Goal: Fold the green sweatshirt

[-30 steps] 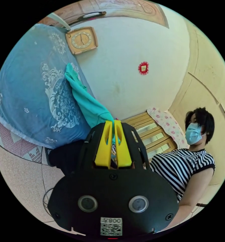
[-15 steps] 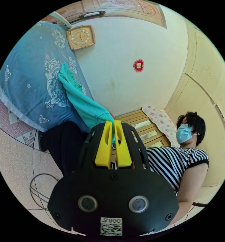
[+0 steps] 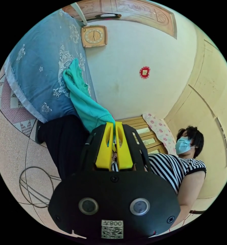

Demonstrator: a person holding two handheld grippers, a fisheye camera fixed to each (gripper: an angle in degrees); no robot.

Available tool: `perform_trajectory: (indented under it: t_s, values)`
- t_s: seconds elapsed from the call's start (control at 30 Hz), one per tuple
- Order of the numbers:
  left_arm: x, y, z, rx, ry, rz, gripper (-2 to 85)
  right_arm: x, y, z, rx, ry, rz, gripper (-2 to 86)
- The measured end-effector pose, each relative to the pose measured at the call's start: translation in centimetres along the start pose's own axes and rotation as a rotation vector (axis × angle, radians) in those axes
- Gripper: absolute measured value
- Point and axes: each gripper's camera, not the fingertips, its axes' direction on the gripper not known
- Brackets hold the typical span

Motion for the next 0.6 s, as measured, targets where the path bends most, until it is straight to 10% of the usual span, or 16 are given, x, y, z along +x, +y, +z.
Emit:
perform_trajectory:
  t_s: [0.6]
  values:
    - [2.3,-21.0,9.9,0.002,-0.026,0.117,1.5,-5.8,-23.9,2.2,-0.011,0.009,-0.102,0.4]
